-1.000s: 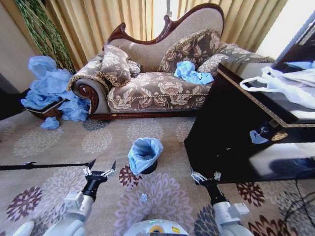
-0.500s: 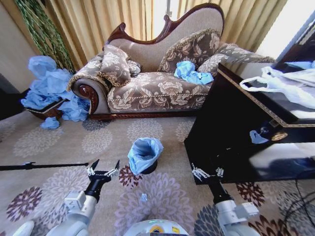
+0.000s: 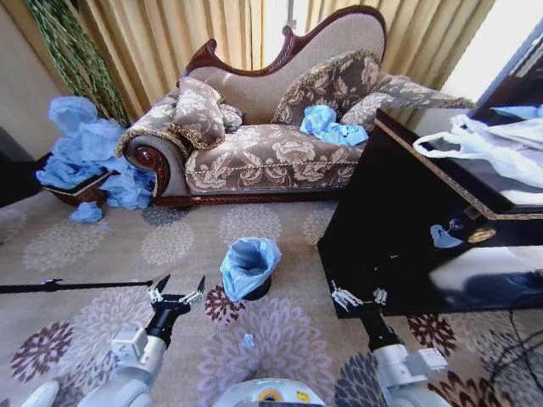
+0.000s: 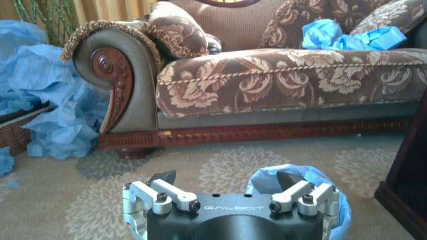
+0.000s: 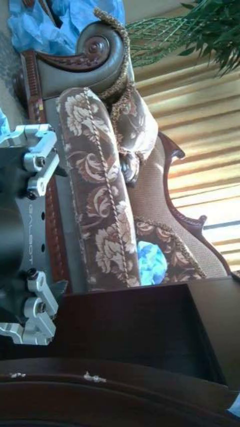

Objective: Place a garbage bag over the trash bin.

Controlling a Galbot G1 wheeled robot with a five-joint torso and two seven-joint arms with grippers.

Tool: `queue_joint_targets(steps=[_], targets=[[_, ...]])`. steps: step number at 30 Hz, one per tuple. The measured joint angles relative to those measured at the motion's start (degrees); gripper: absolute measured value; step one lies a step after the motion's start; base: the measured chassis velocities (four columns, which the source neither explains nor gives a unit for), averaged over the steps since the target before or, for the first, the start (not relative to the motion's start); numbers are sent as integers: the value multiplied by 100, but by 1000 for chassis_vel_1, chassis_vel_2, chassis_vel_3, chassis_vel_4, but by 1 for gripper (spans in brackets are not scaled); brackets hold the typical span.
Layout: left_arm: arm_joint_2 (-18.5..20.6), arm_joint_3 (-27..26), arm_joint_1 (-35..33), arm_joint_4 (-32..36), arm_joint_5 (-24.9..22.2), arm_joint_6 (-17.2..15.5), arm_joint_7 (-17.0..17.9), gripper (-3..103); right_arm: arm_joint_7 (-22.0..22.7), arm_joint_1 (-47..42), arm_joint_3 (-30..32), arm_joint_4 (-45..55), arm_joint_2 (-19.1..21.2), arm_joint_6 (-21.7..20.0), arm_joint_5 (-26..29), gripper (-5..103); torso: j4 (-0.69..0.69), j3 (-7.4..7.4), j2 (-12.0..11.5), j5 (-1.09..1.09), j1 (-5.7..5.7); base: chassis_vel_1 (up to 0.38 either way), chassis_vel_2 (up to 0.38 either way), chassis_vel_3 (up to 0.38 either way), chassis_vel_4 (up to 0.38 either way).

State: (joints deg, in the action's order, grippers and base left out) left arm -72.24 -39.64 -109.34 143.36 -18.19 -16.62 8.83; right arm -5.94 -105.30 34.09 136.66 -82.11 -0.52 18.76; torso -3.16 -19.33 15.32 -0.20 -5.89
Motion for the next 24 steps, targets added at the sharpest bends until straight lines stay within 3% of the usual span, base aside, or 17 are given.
queue_joint_targets(steps=[24], targets=[[2, 3, 0, -11, -2, 4, -3, 100, 4, 2, -1, -11, 0, 2, -1, 100, 0, 0, 0, 0, 0, 0, 0, 0, 0]])
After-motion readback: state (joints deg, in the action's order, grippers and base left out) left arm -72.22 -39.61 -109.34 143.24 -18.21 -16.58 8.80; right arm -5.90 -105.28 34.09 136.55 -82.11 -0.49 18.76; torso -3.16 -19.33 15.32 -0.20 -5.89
